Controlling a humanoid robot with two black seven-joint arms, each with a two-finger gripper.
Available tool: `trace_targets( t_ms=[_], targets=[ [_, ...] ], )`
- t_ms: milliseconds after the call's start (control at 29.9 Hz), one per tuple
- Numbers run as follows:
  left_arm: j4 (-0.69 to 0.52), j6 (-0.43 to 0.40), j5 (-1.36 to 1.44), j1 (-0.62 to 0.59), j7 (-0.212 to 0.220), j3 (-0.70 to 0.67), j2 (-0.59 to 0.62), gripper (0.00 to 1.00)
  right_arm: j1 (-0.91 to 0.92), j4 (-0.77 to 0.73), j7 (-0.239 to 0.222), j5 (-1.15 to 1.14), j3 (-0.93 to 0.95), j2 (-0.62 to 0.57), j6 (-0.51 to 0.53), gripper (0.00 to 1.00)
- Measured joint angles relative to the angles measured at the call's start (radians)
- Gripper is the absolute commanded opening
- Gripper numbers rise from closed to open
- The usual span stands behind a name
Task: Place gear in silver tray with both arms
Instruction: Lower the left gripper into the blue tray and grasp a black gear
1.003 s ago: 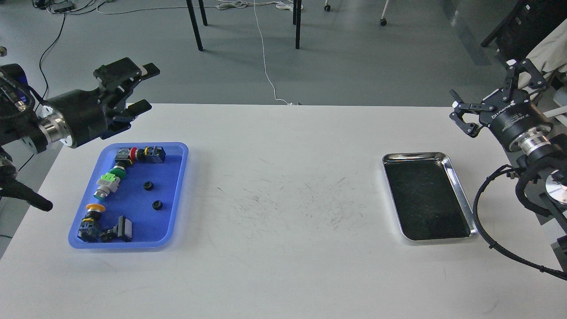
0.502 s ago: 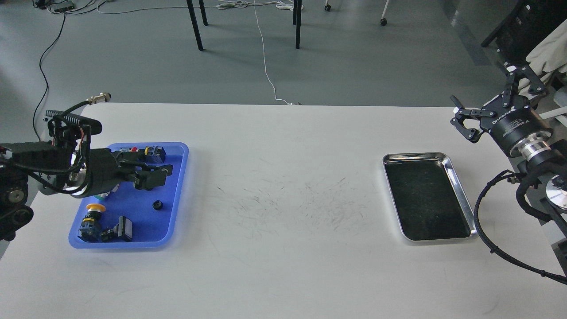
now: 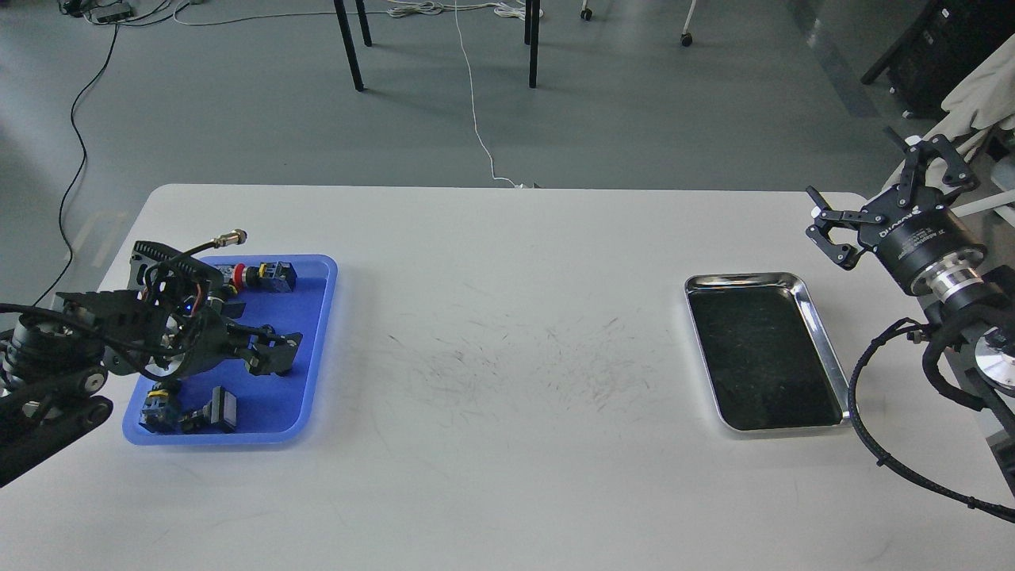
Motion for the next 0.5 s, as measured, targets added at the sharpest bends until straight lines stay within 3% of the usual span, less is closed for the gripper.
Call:
trace_targets(
  t_ms=[201,502],
  targets=[
    [0.106,0.055,0.04,-0.002,-0.083,0.013,-0.033,0.94,-0.003,0.0,0.001,0.0,0.0,0.001,-0.006,0.99],
    [0.191,0.083,0.041,-0.01,-0.112,0.014,-0.074,0.94,-0.006,-0.002,0.001,-0.001,0.0,0.0,-0.006,0.99]
  ],
)
